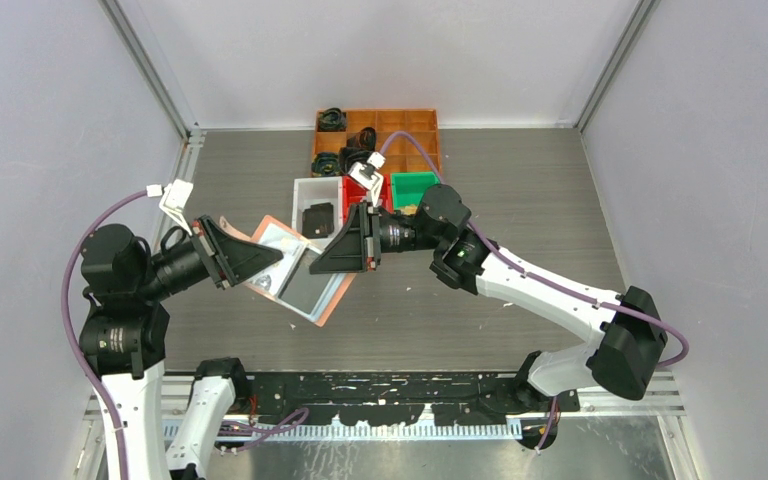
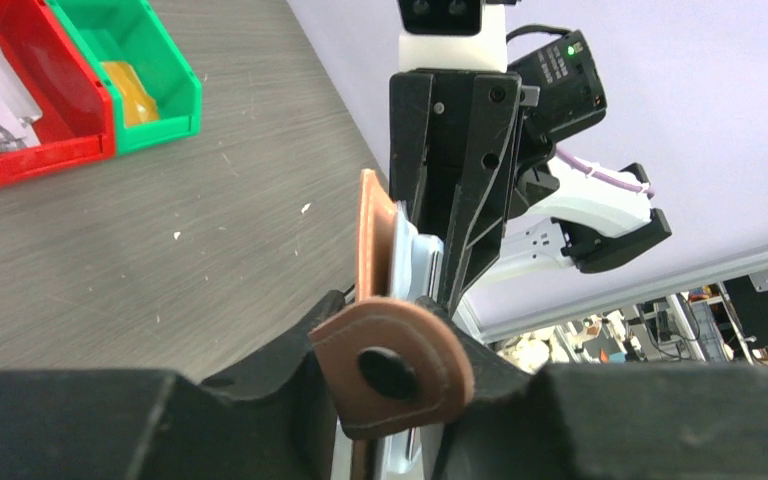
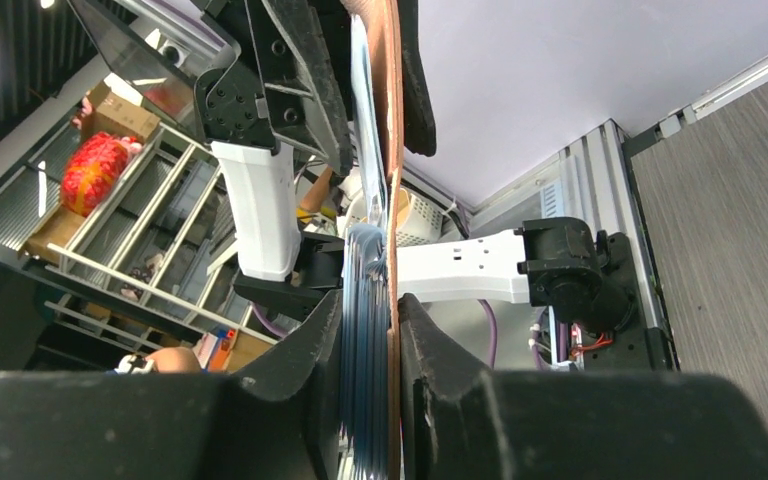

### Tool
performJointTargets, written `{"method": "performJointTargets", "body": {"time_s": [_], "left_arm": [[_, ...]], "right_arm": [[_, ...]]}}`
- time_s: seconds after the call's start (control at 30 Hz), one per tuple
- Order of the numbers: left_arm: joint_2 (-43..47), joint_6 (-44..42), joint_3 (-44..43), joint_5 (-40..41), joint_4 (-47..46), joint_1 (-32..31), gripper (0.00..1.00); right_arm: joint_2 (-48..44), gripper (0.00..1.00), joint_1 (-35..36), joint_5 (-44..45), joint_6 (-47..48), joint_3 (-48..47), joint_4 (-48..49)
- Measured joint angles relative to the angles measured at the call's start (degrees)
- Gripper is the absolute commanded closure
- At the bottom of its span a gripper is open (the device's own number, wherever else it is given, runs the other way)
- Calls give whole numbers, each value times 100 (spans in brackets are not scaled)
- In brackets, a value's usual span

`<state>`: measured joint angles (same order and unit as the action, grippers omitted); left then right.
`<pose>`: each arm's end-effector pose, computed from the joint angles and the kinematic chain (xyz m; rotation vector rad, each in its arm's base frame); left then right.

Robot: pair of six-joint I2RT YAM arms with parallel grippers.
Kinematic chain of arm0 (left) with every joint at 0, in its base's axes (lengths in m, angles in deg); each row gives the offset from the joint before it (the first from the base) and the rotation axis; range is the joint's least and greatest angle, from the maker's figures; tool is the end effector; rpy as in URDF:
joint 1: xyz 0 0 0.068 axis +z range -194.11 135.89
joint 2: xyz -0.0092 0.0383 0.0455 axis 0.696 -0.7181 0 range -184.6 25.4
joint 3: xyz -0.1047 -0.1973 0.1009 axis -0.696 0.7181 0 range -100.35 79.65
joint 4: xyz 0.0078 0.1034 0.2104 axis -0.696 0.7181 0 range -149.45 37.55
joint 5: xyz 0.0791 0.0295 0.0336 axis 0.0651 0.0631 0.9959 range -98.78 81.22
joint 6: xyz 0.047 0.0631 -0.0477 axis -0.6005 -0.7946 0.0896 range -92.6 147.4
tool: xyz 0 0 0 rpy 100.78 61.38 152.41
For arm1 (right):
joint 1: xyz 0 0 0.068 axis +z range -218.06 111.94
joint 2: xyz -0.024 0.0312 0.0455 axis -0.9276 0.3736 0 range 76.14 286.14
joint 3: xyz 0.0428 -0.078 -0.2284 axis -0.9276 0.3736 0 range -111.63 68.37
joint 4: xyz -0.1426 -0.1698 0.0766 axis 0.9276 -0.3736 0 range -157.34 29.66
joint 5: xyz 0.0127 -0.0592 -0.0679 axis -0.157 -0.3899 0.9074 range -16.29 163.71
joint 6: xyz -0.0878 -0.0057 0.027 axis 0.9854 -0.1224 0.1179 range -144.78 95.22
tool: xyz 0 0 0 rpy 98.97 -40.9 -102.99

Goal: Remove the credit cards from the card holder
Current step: Remove the credit card from the card holder.

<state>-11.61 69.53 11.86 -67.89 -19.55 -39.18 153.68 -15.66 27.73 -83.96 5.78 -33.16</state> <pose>0.1078 -0.0618 0.3988 0.0730 1.8459 -1.3461 0.1494 0.2914 0.3733 -0.7527 1.6625 2.0418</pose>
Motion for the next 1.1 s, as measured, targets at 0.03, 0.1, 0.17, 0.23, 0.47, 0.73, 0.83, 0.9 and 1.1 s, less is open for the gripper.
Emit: {"method": "performJointTargets", "body": {"time_s": [0.03,0.1,0.17,0.23,0.47,0.73,0.83,0.9,1.1], "left_arm": [[2,101,22,-2,-31,2,65],[0,225,57,-7,-63,2,66],[-4,293,66,-17,-66,2,67],[-4,387,66,-42,-90,2,69],[-2,710,79,-155,-391,2,83],[0,708,87,-356,-459,4,99],[-2,695,68,-358,-452,4,100],[-20,651,11,-321,-444,7,100],[-17,210,-227,273,-188,7,100]], "right_arm": [[-2,97,-4,-26,39,-17,-72],[-2,97,-37,-79,144,-94,-251],[-4,97,-52,-131,240,-170,-389],[-4,97,-52,-177,332,-238,-511],[-4,97,-52,-282,544,-385,-769],[-4,49,-153,-352,601,-439,-898],[-4,37,-280,-334,564,-435,-802],[-15,36,-417,-291,516,-415,-715],[-391,37,-881,262,708,-358,-1143]]}}
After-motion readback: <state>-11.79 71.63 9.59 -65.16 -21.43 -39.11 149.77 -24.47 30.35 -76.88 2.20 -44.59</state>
